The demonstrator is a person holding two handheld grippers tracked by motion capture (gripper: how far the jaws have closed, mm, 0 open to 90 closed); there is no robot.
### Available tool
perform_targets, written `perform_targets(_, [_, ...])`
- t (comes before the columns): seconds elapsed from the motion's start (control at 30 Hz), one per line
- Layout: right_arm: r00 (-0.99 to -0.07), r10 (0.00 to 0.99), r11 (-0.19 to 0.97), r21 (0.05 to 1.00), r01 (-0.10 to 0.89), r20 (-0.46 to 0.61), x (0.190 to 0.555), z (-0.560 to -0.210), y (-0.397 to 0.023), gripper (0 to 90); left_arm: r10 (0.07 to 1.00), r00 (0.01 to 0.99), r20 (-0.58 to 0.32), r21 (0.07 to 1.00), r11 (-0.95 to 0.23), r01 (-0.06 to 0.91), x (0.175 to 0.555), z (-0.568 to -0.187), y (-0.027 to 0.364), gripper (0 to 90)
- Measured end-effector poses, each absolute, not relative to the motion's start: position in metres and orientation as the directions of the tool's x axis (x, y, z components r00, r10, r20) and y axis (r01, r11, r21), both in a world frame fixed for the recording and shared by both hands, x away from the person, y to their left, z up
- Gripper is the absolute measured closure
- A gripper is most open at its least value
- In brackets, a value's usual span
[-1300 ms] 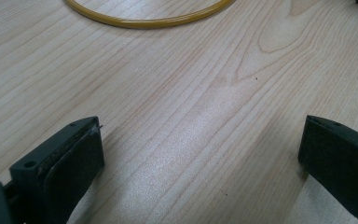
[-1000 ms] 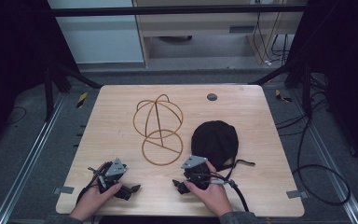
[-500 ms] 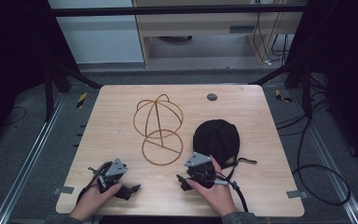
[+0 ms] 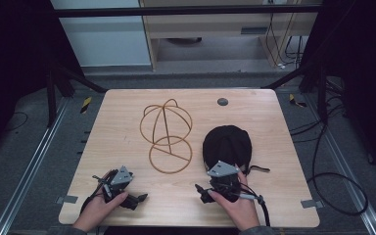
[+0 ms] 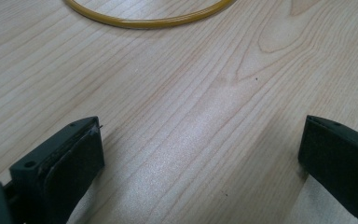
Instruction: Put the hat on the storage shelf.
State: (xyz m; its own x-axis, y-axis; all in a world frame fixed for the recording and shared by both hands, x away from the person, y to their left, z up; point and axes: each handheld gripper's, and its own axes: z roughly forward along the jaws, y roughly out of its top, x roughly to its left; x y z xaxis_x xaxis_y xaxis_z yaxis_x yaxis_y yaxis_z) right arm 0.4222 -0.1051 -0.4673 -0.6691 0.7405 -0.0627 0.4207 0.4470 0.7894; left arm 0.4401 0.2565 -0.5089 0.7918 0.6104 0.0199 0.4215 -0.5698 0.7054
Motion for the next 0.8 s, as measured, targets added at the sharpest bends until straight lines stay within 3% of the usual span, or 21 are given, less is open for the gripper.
perform_targets(0.53, [-0.599,0.800,0.399,0.781,0.479,-0.041,0.419,-0.464,-0.144,5.5,0.611,0.791,0.020,0.706,-0.569,0.422,0.440,-0.509,0.256,0.0])
perform_targets(0.8, [-0.573,0.818,0.403,0.762,0.507,-0.051,0.418,-0.464,-0.154,10.1,0.612,0.790,0.019,0.707,-0.567,0.422,0.440,-0.509,0.256,0.0])
